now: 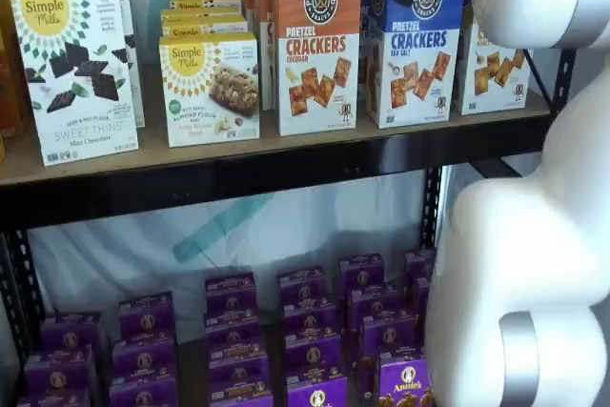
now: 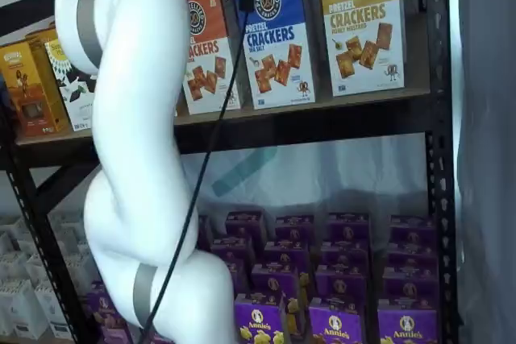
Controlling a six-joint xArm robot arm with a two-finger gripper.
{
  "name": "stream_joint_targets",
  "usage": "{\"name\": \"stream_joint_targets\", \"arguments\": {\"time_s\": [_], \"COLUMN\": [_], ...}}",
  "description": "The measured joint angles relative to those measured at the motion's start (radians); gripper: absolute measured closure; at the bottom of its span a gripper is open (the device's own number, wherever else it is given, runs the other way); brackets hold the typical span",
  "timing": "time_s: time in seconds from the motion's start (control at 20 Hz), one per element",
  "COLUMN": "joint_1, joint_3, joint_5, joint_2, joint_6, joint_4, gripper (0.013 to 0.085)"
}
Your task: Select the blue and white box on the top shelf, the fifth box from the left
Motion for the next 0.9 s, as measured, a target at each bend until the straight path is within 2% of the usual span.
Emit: {"name": "stream_joint_targets", "arguments": {"time_s": [0.25, 0.35, 0.4, 0.45, 0.9], "joint_1": [0.001, -0.001, -0.001, -0.002, -0.001], "joint_3": [0.002, 0.002, 0.001, 0.002, 0.025], "joint_5": [-0.001, 0.001, 0.002, 0.002, 0.003], "joint_2": [-0.002, -0.003, -0.004, -0.004, -0.035], "joint_6": [0.001, 0.001, 0.001, 0.001, -0.004], "joint_4": [0.000, 0.003, 0.004, 0.005, -0.015], "gripper": [0.0210, 0.0290, 0.0290, 0.0330, 0.0330]}}
